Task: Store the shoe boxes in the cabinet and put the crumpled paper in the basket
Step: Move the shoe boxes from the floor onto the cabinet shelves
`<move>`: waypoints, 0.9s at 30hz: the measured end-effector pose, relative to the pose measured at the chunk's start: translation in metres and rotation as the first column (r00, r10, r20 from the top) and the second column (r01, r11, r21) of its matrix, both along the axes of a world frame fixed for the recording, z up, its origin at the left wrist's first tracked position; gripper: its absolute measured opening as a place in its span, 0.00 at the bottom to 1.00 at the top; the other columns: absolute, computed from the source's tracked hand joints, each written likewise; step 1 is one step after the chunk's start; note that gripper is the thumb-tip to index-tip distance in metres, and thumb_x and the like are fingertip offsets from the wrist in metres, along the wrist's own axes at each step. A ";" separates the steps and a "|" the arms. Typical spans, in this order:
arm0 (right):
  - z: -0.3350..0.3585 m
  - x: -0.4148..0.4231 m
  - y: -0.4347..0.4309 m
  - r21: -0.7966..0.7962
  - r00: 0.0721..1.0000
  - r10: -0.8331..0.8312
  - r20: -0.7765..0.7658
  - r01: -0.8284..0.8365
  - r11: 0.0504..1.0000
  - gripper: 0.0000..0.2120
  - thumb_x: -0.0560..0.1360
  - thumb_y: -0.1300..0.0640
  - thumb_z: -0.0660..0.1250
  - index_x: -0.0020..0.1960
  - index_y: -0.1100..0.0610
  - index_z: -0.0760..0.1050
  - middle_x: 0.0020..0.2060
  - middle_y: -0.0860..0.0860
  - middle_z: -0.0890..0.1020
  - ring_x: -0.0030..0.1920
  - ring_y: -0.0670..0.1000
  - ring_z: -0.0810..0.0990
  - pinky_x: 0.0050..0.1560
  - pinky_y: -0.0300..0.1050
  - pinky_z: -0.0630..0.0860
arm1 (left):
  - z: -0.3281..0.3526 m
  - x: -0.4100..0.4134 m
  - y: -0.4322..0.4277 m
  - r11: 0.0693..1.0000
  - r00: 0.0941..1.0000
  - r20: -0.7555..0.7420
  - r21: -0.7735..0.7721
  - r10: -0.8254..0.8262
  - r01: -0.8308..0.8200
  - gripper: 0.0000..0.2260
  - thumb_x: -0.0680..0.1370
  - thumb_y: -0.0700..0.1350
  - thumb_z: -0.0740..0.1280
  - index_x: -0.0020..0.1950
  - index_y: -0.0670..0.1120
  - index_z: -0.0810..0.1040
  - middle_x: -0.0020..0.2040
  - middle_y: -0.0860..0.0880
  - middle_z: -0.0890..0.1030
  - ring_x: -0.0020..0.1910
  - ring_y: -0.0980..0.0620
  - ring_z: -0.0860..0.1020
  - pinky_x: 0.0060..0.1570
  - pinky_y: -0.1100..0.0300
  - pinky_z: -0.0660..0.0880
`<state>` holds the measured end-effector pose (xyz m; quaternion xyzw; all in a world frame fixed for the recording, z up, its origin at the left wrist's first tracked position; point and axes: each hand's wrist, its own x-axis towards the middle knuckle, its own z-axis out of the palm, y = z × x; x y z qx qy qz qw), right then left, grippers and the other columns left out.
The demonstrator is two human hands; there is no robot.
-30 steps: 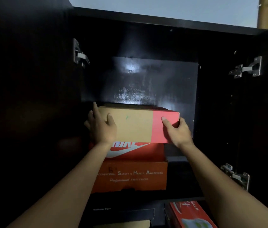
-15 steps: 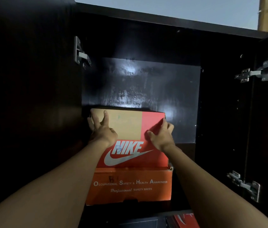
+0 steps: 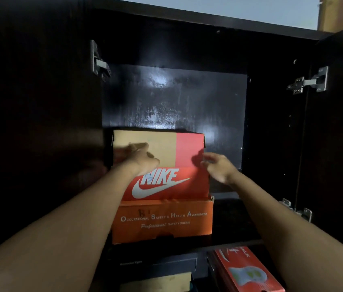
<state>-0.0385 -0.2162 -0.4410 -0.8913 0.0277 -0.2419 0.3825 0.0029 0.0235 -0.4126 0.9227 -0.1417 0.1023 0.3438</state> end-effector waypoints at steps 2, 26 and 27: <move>-0.006 -0.018 -0.005 0.008 0.999 -0.018 0.030 0.018 1.000 0.18 0.80 0.58 0.65 0.69 0.58 0.74 0.65 0.54 0.78 0.63 0.51 0.76 0.63 0.41 0.70 | -0.007 -0.013 -0.008 0.983 0.990 0.063 -0.128 -0.124 0.131 0.30 0.78 0.47 0.66 0.78 0.47 0.60 0.74 0.48 0.68 0.56 0.52 0.76 0.56 0.61 0.75; -0.316 -0.422 -0.111 -0.006 0.741 -0.658 -0.135 0.663 0.748 0.10 0.79 0.59 0.65 0.57 0.57 0.82 0.49 0.50 0.84 0.48 0.49 0.84 0.54 0.42 0.77 | -0.301 -0.280 -0.246 0.426 0.434 0.011 -0.172 -0.901 0.888 0.07 0.77 0.46 0.66 0.44 0.53 0.84 0.39 0.52 0.85 0.38 0.56 0.80 0.42 0.62 0.75; -0.326 -0.443 -0.110 -0.033 0.702 -0.697 -0.149 0.701 0.713 0.10 0.79 0.59 0.65 0.57 0.58 0.82 0.48 0.50 0.84 0.47 0.50 0.84 0.53 0.43 0.77 | -0.313 -0.293 -0.255 0.391 0.396 -0.010 -0.184 -0.918 0.902 0.08 0.77 0.46 0.66 0.41 0.54 0.83 0.38 0.52 0.84 0.35 0.56 0.79 0.40 0.62 0.75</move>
